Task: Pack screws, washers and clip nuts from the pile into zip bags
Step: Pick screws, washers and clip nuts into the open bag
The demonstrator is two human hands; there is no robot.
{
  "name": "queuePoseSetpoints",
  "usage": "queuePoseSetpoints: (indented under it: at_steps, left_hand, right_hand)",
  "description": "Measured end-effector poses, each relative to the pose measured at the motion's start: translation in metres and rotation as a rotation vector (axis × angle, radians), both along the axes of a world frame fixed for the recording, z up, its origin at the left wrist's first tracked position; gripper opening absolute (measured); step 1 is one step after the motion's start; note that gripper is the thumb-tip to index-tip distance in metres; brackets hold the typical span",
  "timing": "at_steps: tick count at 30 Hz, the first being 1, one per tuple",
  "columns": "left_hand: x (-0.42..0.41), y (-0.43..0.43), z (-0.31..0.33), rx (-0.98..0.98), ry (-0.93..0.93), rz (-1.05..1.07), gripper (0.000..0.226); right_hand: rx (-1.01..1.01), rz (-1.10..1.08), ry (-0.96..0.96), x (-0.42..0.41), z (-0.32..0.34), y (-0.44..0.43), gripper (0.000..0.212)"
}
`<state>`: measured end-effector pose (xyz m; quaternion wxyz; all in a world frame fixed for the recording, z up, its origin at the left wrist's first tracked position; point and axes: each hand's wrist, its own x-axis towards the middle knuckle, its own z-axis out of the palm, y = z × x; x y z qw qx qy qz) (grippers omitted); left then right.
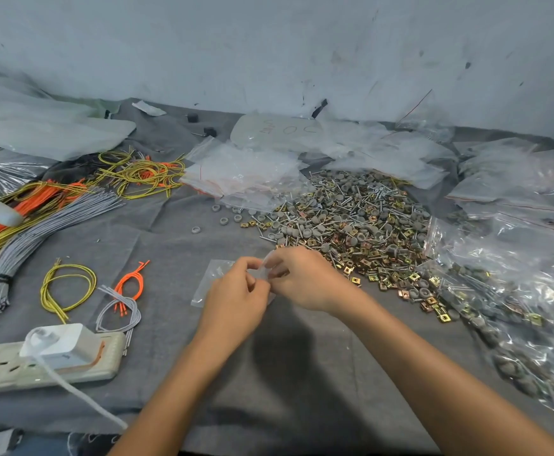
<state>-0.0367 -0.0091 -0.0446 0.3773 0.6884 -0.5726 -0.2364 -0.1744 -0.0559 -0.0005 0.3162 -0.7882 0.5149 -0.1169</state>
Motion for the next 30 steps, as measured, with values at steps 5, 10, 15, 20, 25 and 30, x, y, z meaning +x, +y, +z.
queuePoseSetpoints:
  at_steps: [5,10,15,20,25,30]
  left_hand:
    - [0.004,-0.001,0.007,0.012,0.004,0.006,0.020]
    - [0.003,-0.002,0.008,0.029,-0.004,0.008,0.019]
    - [0.001,0.000,0.006,0.044,-0.029,-0.003,0.021]
    - [0.005,0.003,0.005,0.065,-0.065,-0.011,0.022]
    - [0.007,0.003,0.006,0.053,-0.068,-0.002,0.025]
    - [0.006,0.001,0.007,0.049,-0.078,0.007,0.029]
  right_hand:
    - [0.242,-0.186,-0.501,0.001,-0.007,0.012,0.032]
    - [0.225,-0.278,-0.768,-0.032,0.004,0.000,0.024]
    - [-0.194,-0.333,0.124,-0.081,0.003,-0.043,0.011]
    - [-0.196,0.049,0.260,-0.055,-0.014,-0.051,0.017]
    - [-0.288,0.228,0.304,-0.031,-0.025,-0.057,0.015]
    - [-0.389,0.389,0.373,-0.023,-0.027,-0.058,0.015]
